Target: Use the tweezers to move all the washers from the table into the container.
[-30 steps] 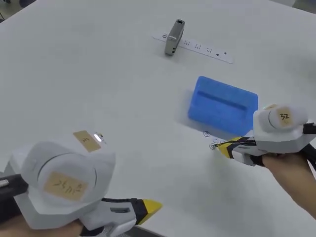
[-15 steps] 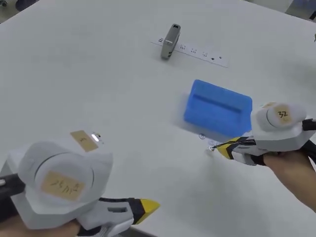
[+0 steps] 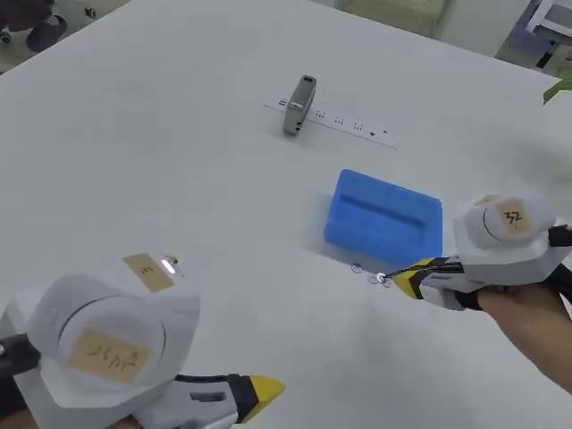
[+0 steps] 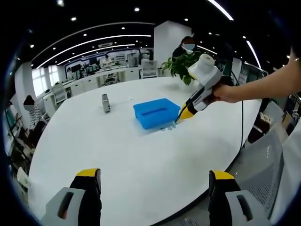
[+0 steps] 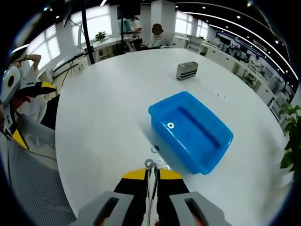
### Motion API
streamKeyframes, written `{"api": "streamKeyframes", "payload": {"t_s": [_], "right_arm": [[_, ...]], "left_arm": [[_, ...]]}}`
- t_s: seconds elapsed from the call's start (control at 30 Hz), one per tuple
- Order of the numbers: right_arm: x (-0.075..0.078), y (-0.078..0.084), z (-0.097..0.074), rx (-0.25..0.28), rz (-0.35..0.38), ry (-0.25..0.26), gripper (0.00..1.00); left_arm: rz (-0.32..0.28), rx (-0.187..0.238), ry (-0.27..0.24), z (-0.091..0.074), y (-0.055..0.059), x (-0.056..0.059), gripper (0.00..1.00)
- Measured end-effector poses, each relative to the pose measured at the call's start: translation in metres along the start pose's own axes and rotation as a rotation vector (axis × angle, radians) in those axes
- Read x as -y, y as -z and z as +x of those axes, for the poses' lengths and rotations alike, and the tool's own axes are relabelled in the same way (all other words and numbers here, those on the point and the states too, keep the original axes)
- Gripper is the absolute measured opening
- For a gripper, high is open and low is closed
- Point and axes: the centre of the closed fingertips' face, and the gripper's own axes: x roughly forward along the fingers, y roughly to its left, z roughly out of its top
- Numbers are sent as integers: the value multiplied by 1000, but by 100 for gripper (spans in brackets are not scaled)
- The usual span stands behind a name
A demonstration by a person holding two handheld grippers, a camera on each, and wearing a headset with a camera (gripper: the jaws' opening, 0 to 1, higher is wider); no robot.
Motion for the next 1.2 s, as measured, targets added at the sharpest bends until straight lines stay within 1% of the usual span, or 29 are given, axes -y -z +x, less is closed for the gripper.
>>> {"api": "streamKeyframes", "payload": {"t_s": [0.2,0.3,0.47,0.63,0.87,0.97,1.2], "right_arm": [[-1,-5,-5,5,-14,7,2],[-2,-8,-7,8,-20,8,2],[1,-12,-10,15,-33,18,2],[2,-17,-12,18,-40,24,2],[7,-28,-14,27,-50,33,2],[11,-34,-14,30,-53,37,2],[24,-47,-6,31,-34,36,2]], "left_arm": [[5,5,-2,-3,0,1,97],[12,8,-8,-5,0,0,97],[10,19,-16,-8,-2,-2,97],[11,20,-23,-10,-1,-2,97],[12,26,-24,-11,-1,-2,97],[12,22,-27,-10,0,-3,97],[-3,13,-33,-9,3,-7,97]]}}
